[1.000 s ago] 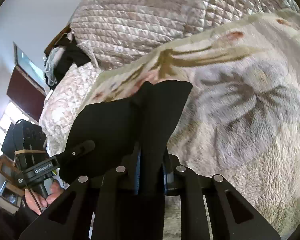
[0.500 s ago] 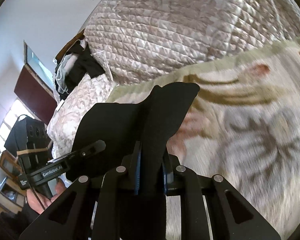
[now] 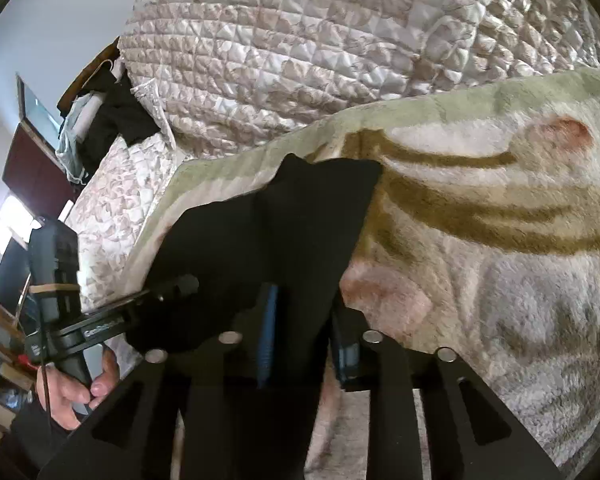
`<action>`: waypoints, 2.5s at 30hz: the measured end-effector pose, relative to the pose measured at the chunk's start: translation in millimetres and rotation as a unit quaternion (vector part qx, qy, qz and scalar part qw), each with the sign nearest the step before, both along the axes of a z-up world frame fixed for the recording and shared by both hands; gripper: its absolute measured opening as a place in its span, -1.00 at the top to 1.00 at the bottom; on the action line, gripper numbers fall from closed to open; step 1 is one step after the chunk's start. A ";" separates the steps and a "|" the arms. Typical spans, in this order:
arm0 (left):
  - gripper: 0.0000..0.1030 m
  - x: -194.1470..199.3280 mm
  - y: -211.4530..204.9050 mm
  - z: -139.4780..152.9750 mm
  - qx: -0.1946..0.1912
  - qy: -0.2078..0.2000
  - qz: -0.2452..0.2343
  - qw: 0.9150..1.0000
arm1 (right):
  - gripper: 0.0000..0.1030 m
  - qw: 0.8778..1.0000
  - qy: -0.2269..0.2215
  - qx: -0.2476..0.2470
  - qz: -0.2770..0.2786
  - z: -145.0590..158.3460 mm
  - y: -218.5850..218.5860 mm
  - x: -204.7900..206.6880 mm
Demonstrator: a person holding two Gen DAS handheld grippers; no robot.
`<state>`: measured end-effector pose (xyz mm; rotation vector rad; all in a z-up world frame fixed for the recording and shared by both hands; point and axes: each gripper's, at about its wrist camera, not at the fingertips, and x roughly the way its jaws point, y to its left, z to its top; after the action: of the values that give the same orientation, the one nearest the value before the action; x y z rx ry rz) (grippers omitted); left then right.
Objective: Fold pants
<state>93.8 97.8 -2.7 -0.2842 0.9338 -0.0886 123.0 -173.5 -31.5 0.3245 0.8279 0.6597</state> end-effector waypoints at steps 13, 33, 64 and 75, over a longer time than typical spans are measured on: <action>0.19 -62.4 -29.4 16.3 0.058 -0.047 -0.002 0.997 | 0.68 0.986 -0.064 -0.149 0.038 0.7 29.2 -60.4; 0.08 -120.5 -51.0 6.5 0.114 -0.040 0.030 0.992 | 0.41 0.982 -0.091 -0.161 0.025 5.8 13.4 -127.5; -0.30 -114.0 -57.7 -19.3 0.141 -0.024 0.022 0.989 | 0.17 0.974 -0.103 -0.203 0.016 -25.9 14.6 -124.1; -0.33 -113.7 -57.6 -18.8 0.142 -0.023 0.022 0.989 | 0.16 0.974 -0.104 -0.203 0.016 -26.2 15.0 -124.8</action>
<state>-19.9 40.2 -21.5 -0.0387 0.8812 0.0780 -1.8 -158.5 -57.7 -0.1271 0.7470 0.5281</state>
